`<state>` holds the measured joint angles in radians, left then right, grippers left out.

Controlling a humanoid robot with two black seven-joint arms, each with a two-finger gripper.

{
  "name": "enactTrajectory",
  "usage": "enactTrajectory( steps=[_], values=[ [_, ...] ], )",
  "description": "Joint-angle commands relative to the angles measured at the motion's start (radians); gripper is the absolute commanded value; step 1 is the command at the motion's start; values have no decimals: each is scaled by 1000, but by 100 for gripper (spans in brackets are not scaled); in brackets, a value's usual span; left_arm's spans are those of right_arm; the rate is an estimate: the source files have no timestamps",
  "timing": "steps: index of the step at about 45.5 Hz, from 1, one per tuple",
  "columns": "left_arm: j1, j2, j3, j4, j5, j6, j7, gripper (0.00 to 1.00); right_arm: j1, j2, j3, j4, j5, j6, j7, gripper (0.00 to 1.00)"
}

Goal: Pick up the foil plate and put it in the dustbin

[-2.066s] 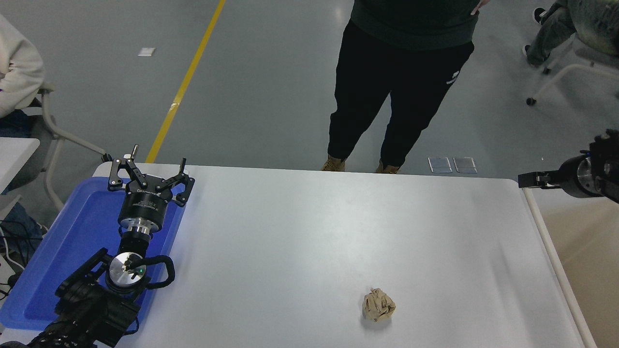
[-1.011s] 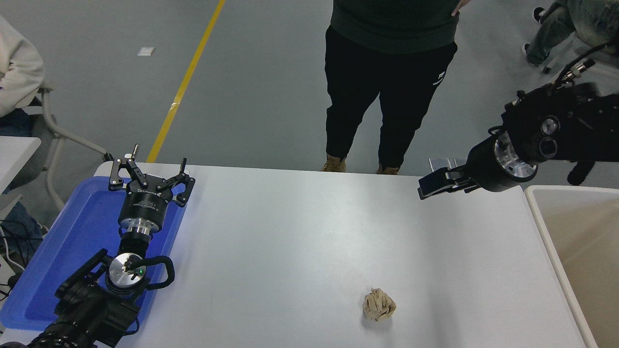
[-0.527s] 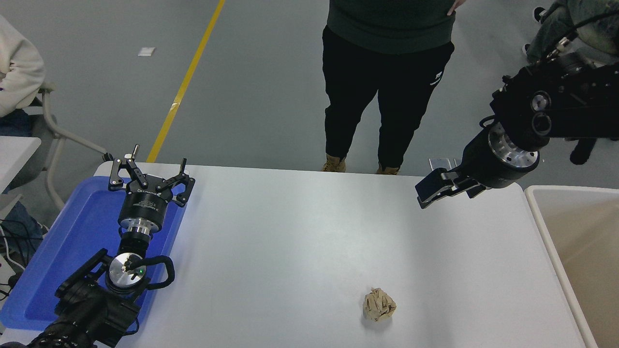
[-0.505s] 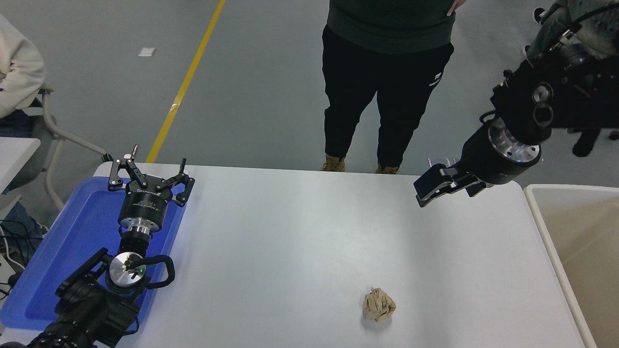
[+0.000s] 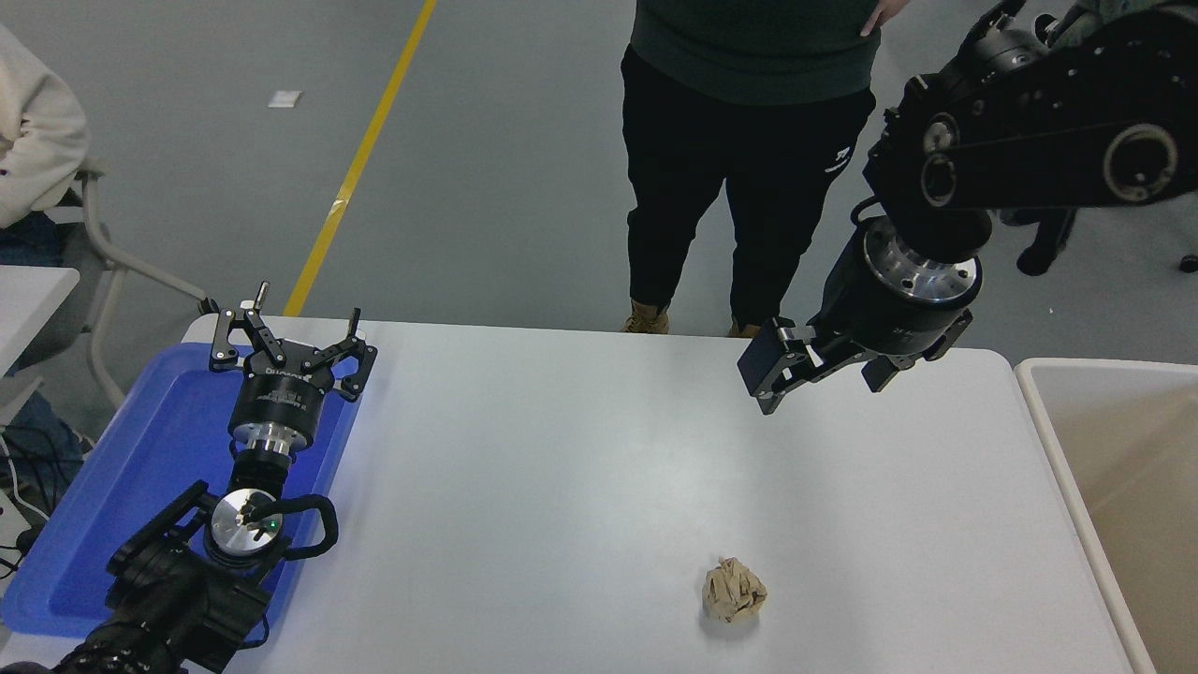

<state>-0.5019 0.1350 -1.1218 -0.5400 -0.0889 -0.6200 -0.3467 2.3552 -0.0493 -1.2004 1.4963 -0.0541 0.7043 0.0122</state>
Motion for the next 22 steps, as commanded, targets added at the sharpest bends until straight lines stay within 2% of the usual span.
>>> enactTrajectory(
  steps=[1,10,22],
  values=[
    [0,0,-1,0,-2,0,0,100,-8,49,-62,-13,88,-51,-12,100],
    [0,0,0,0,-2,0,-2,100,-5,49,-64,-10,174,-57,-8,100],
    [0,0,-1,2,-2,0,-2,100,-7,49,-67,-11,175,-49,-3,100]
  ],
)
